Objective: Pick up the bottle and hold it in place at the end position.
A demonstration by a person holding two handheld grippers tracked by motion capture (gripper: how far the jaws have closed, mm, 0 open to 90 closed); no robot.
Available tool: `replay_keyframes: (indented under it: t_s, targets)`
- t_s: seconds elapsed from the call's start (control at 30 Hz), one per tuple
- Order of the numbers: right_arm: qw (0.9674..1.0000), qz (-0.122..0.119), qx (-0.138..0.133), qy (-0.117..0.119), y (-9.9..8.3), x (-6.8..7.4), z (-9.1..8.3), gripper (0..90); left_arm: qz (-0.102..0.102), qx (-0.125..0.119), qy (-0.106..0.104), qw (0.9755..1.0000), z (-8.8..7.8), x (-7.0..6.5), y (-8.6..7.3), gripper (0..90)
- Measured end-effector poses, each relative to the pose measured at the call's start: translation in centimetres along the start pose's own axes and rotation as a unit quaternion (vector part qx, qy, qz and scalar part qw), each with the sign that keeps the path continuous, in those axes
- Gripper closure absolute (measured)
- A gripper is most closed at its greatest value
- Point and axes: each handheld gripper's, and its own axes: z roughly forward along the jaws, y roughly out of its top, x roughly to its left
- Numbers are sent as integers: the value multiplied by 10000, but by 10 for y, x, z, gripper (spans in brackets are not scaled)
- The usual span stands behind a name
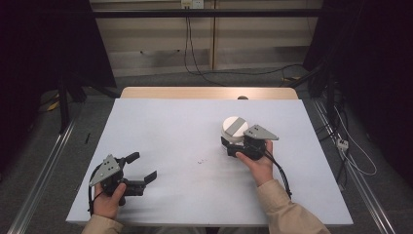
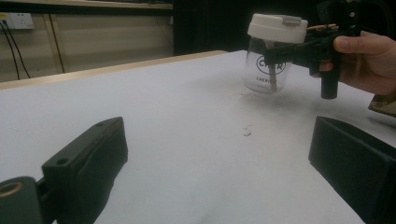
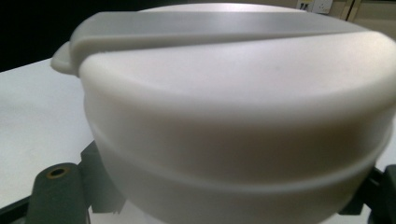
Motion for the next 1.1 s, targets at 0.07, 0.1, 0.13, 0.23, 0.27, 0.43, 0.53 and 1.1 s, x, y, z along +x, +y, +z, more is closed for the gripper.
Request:
replay_keyframes:
  t_s: [0.07, 0.1, 0.13, 0.23, 0.27, 0.43, 0.53, 1.1]
  targets:
    - [10000, -22, 4, 12, 0, 2, 2, 187, 7, 3, 6, 10000, 0, 0, 0, 42]
    - [10000, -22, 9, 23, 0, 3, 2, 187, 6, 2, 6, 10000, 0, 0, 0, 42]
    - [10000, -29, 18, 31, 0, 3, 3, 187, 6, 4, 5, 10000, 0, 1, 0, 42]
    - [10000, -39, 33, 50, 0, 5, 4, 187, -4, -1, 6, 10000, 0, 0, 0, 42]
    - [10000, -23, 26, 45, 0, 5, 5, 187, 10, 7, -1, 10000, 0, 0, 0, 42]
    - [10000, -12, 8, 38, 2, 5, 9, 187, -26, 3, -4, 10000, 0, 0, 0, 42]
    - [10000, -39, 29, 47, 2, 7, 14, 187, -12, 12, 7, 10000, 0, 0, 0, 42]
    - [9999, -43, 79, 73, 4, 9, 26, 187, -23, 18, 12, 10000, -1, 0, -1, 42]
